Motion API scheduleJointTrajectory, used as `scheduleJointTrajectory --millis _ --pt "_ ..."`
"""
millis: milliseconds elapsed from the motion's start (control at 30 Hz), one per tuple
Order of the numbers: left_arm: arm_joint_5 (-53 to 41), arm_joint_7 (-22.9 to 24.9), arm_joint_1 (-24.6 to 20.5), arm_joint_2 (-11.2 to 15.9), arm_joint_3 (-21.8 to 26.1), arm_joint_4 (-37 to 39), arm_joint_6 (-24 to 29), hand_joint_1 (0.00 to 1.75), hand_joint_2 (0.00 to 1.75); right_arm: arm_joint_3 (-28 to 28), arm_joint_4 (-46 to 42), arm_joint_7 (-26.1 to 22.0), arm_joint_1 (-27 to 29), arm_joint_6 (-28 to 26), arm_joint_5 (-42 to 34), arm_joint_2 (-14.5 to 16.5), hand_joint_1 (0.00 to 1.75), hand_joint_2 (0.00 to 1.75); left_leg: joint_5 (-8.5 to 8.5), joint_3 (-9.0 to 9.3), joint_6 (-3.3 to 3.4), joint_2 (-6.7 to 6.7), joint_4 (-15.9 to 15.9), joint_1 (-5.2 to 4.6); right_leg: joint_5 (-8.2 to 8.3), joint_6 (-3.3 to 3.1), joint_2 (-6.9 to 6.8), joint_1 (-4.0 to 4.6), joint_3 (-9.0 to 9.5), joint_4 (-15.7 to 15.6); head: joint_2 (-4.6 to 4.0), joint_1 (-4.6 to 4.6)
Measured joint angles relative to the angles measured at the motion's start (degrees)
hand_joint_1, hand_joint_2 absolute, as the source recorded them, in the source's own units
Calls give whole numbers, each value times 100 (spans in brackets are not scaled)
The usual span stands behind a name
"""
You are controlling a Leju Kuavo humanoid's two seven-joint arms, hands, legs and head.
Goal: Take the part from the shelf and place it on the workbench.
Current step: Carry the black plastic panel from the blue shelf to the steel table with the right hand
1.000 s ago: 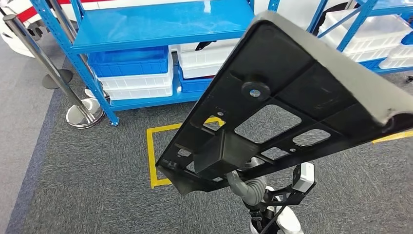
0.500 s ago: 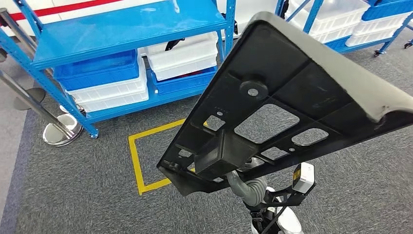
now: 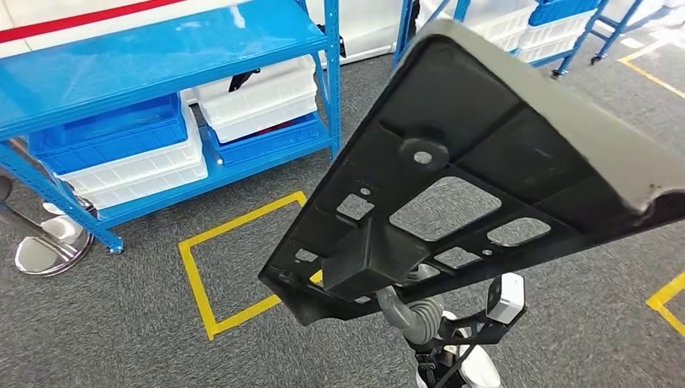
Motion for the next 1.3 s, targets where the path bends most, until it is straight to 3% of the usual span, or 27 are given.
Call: scheduleJointTrajectory --millis 67,100,133,200,267,300,400,467,533,567,600,633,700,767,833,900,967,1033,1100,1133,1167,1233,1300 --pt "-1 -3 13 0 -2 0 0 0 175 -2 -5 3 11 -4 2 -2 175 175 2 -18 7 157 2 -4 -326 59 -119 -39 -326 701 0 10" --pt "-3 -3 17 -1 -5 0 -1 0 175 -3 -5 4 23 -6 3 -3 175 175 -1 -25 3 236 9 -3 -360 89 -142 -63 -400 878 0 10" --pt "-5 -3 16 -3 -9 0 -1 0 175 -5 -5 6 33 -7 4 -4 175 175 -6 -31 -6 310 19 1 -290 116 -168 -87 -362 842 0 10" --pt "-9 -3 4 -6 -17 0 -2 0 175 -6 -18 7 39 -10 7 -4 175 175 -36 -34 -51 436 65 7 31 149 -316 -126 38 169 0 11" --pt "-10 -5 -10 -5 -25 0 -2 0 175 -8 -47 7 35 -13 13 -3 175 175 -86 -39 -130 527 124 -14 205 108 -496 -106 392 -465 0 6" --pt "-11 -8 -15 -4 -28 0 -2 0 175 -9 -62 6 35 -13 16 -2 175 175 -104 -38 -170 567 143 -28 209 70 -536 -87 450 -590 0 3" --pt "-15 -16 -27 -3 -34 0 -2 0 175 -16 -91 5 45 -9 21 0 175 175 -140 -21 -271 653 162 -15 229 -56 -382 -63 417 -610 0 0" --pt "-16 -24 -40 -3 -38 0 -2 0 175 -18 -108 3 43 -7 23 3 175 175 -359 -128 -320 474 438 14 264 -131 -281 -81 407 -636 0 -1" --pt "-17 -30 -33 -2 -44 0 -2 0 175 -19 -118 1 39 -3 24 12 175 175 -762 -445 -338 224 1160 29 284 -177 -177 -77 388 -640 0 -3" --pt "-18 -31 -24 -1 -48 0 -2 0 175 -20 -119 2 42 -1 24 16 175 175 -913 -620 -341 170 1541 31 291 -189 -116 -66 378 -638 0 -2" --pt "-22 -33 -16 -1 -53 0 -2 0 175 -20 -119 4 48 3 25 17 175 175 -968 -740 -338 142 1789 30 295 -196 -47 -53 371 -635 0 -2" --pt "-30 -34 -14 -1 -61 0 -2 0 175 -20 -119 8 54 8 30 18 175 175 -905 -760 -327 129 1819 29 298 -198 25 -42 368 -629 0 -2" --pt "-44 -40 -20 0 -77 0 -2 0 175 -20 -132 14 60 17 50 27 175 175 -507 -493 -277 35 1227 28 301 -196 172 -31 374 -615 0 -3" --pt "-49 -50 -27 12 -87 2 -2 0 175 -20 -154 16 58 26 74 48 175 175 -224 -159 -218 -198 491 28 313 -167 307 -27 361 -599 0 -1" --pt "-51 -55 -36 24 -91 3 -2 0 175 -20 -176 17 64 38 91 66 175 175 -197 -49 -186 -304 228 13 346 -98 421 -47 320 -600 0 1" --pt "-56 -54 -58 21 -96 2 -1 0 175 -28 -200 20 78 45 99 75 175 175 -155 -31 -141 -199 168 14 379 -19 496 -67 289 -613 0 1" --pt "-64 -56 -77 19 -101 3 0 0 175 -46 -231 24 79 49 106 79 175 175 -96 -4 -73 -65 88 35 246 27 297 -49 192 -426 0 15" --pt "-72 -59 -74 24 -108 5 1 0 175 -57 -250 26 73 51 112 81 175 175 -73 4 -34 79 53 27 -105 56 -18 -43 -94 180 0 34" --pt "-89 -57 -63 28 -119 7 1 0 175 -64 -252 30 87 53 121 81 175 175 -78 -7 -26 232 61 13 -359 92 -133 -63 -395 823 0 41" --pt "-99 -55 -63 28 -124 7 1 0 175 -71 -252 33 96 56 128 81 175 175 -83 -11 -30 305 68 11 -343 106 -158 -75 -426 908 0 41" --pt "-108 -52 -67 27 -128 7 1 0 175 -80 -252 36 102 62 137 81 175 175 -93 -12 -38 374 78 11 -232 115 -189 -86 -344 778 0 41" --pt "-114 -47 -80 27 -134 7 2 0 175 -102 -263 49 98 76 154 88 175 175 -130 -5 -79 492 112 7 75 110 -379 -90 75 42 0 41" --pt "-115 -40 -86 29 -140 7 6 0 175 -120 -280 71 91 86 165 114 175 175 -177 1 -143 585 156 -21 213 56 -538 -62 367 -505 0 35"
